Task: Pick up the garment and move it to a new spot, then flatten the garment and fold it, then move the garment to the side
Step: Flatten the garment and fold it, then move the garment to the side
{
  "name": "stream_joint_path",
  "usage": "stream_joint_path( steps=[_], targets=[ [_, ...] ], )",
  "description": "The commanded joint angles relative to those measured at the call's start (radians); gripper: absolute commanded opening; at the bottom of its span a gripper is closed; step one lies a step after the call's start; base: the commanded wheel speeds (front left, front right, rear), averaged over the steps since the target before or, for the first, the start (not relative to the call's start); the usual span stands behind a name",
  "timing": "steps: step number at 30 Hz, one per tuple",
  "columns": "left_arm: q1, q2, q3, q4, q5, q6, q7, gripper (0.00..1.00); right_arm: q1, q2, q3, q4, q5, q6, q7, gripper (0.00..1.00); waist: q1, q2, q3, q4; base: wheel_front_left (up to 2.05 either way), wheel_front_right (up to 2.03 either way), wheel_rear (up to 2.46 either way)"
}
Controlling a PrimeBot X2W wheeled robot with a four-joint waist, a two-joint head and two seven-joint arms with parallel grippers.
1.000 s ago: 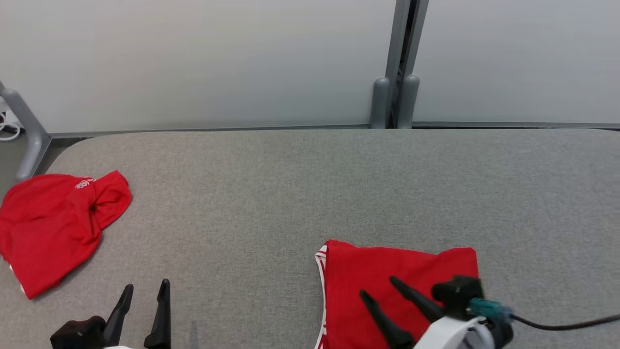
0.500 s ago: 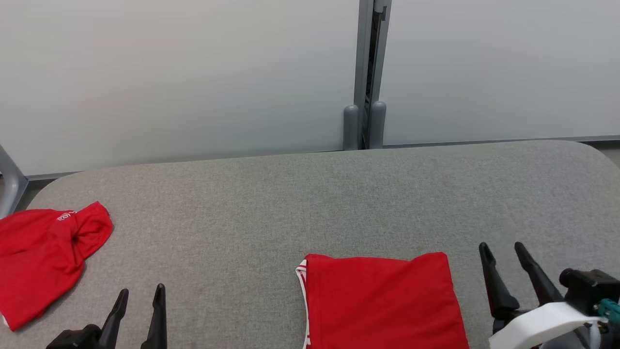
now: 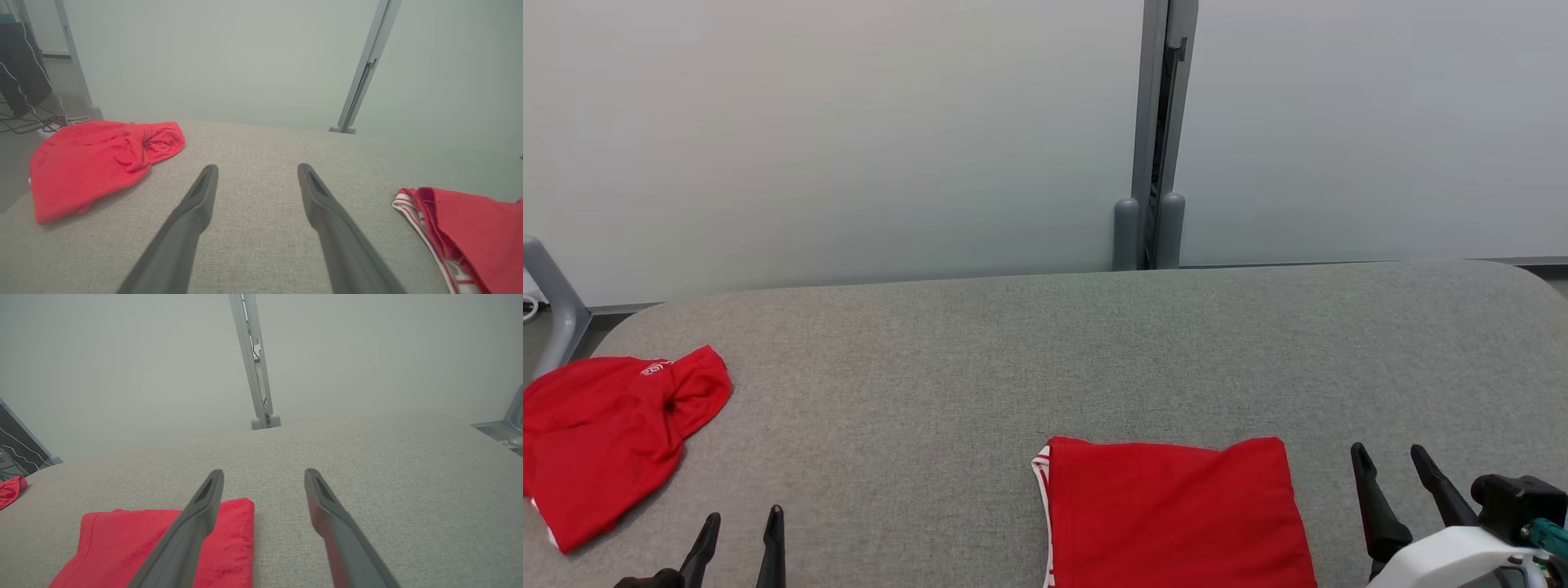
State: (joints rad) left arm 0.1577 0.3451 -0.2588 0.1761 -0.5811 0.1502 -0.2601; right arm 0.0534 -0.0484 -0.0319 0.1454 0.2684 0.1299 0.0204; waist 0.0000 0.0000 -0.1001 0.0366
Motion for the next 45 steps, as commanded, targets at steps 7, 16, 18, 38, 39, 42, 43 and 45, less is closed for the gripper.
stream_joint_path(
  steps=[7,16,18,38,39,42,43,45],
  targets=[
    [0.017,-0.006,0.030,0.013,0.011,-0.018,-0.006,1.00,0.001,-0.005,-0.008,0.000,0.007,0.002,0.007,1.00,0.0000,0.0000,0.002,0.002,0.00,0.00,0.00],
    [0.013,-0.022,0.050,0.021,0.020,-0.034,-0.006,1.00,0.007,-0.005,-0.007,-0.012,-0.001,0.002,0.018,1.00,0.0000,0.0000,0.010,-0.005,0.00,0.00,0.00],
    [0.010,-0.024,0.055,0.023,0.024,-0.036,-0.006,1.00,0.006,-0.005,-0.003,-0.015,-0.005,0.002,0.021,1.00,0.0000,0.0000,0.012,-0.005,0.00,0.00,0.00],
    [-0.020,-0.054,0.059,0.046,0.044,-0.080,-0.005,1.00,-0.094,-0.005,-0.101,0.012,0.024,0.002,0.714,1.00,0.0000,0.0000,0.048,0.058,0.00,0.00,0.00],
    [-0.024,-0.053,0.057,0.048,0.045,-0.081,-0.004,1.00,-0.098,-0.004,-0.095,0.022,0.032,0.002,0.735,1.00,0.0000,0.0000,0.051,0.066,0.00,0.00,0.00],
    [-0.027,-0.050,0.055,0.053,0.045,-0.084,-0.003,1.00,-0.103,-0.005,-0.069,0.041,0.050,0.002,0.767,1.00,0.0000,0.0000,0.061,0.087,0.00,0.00,0.00],
    [-0.027,-0.049,0.055,0.054,0.044,-0.085,-0.003,1.00,-0.105,-0.005,-0.066,0.048,0.042,0.002,0.761,1.00,0.0000,0.0000,0.064,0.093,0.00,0.00,0.00],
    [-0.028,-0.048,0.051,0.058,0.044,-0.088,-0.001,1.00,-0.105,-0.006,-0.060,0.070,0.019,0.002,0.755,1.00,0.0000,0.0000,0.072,0.105,0.00,0.00,0.00]
  ],
)
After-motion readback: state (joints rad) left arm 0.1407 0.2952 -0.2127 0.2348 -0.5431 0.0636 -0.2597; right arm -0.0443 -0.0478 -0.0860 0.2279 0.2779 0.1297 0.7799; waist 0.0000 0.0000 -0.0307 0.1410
